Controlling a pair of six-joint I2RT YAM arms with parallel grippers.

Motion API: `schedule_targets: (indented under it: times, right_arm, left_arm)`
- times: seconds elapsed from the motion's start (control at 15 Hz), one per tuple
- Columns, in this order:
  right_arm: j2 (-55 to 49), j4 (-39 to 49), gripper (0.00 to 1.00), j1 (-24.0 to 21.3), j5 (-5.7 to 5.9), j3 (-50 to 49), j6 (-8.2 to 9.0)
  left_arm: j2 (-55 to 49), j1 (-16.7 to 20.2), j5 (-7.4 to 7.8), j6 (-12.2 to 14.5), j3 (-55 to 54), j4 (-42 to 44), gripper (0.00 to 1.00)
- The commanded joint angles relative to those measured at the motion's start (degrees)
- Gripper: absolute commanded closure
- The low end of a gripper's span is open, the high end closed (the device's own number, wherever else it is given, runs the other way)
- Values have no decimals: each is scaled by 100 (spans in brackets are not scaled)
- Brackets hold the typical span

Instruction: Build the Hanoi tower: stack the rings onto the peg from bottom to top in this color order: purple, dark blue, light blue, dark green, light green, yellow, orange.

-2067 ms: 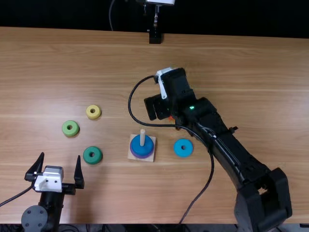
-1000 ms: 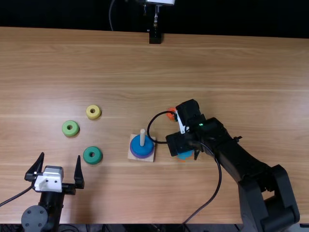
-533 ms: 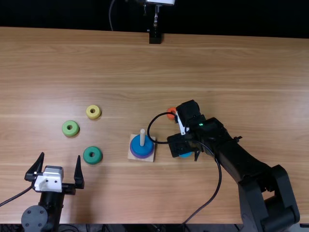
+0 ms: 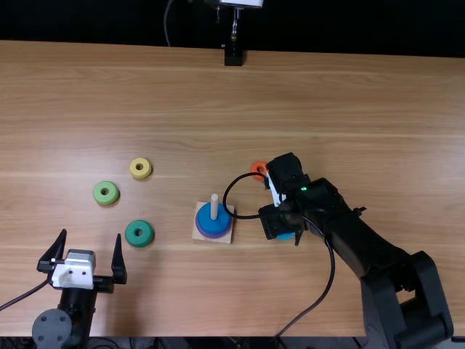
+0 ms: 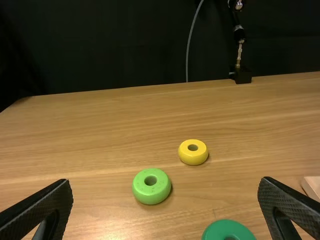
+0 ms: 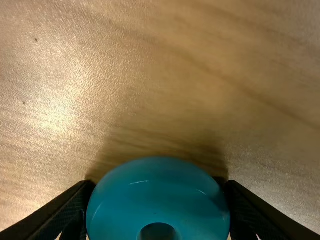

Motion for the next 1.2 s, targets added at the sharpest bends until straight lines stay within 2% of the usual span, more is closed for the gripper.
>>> schedule_targets:
  times: [0.0, 0.67, 0.93, 1.13]
  right_arm:
    - [-240, -110, 100, 42, 56, 623, -13]
    - [-187, -2631, 100, 130, 45, 3840, -45]
    - [-178, -3538, 100, 833, 45, 5070, -66]
    - [-152, -3633, 100, 1096, 34, 5342, -24]
  left_arm:
    - [-67, -41, -36, 2, -174, -14, 0]
    - [-67, -41, -36, 2, -174, -14, 0]
    - [-67, -41, -36, 2, -174, -14, 0]
    - [-67, -41, -36, 2, -174, -14, 0]
